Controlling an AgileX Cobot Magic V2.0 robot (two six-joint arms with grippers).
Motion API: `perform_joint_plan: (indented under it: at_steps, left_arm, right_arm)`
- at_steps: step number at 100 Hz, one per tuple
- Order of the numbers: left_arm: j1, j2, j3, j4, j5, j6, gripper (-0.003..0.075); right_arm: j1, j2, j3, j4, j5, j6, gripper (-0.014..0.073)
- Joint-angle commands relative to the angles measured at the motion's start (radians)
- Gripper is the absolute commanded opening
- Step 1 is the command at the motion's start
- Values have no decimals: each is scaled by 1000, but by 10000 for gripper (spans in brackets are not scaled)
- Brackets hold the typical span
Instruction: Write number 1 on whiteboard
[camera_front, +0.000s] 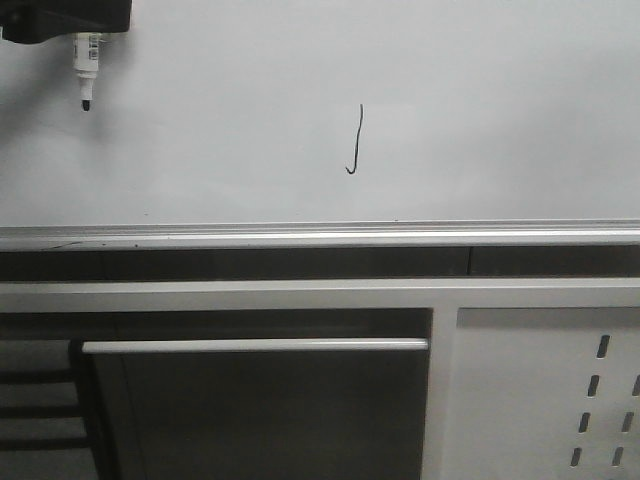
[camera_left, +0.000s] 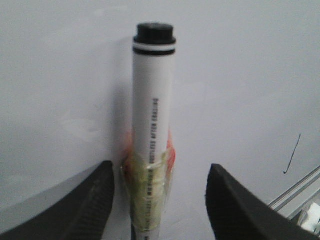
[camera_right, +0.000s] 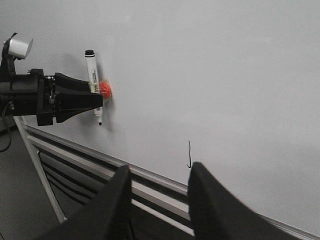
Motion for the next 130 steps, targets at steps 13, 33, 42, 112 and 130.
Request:
perform_joint_plan:
  at_steps: [13,33,42,112,130]
  left_arm:
    - [12,-42,-42,-85,72,-19,477]
    - [12,-155,1,-82,112,-61,477]
    - [12,-220,39,-82,112,-92,476]
    - [-256,-507,125,-82,63,-198,10]
    - [-368,-507,125,-82,68,-198,-20]
  right_arm:
    - [-2,4,-26,-24,26,-4,237]
    - [-2,4,-26,-24,26,-4,237]
    - [-2,4,-26,-24,26,-4,237]
    - [-2,4,-26,-24,26,-4,237]
    - [-2,4,-26,-24,26,-4,237]
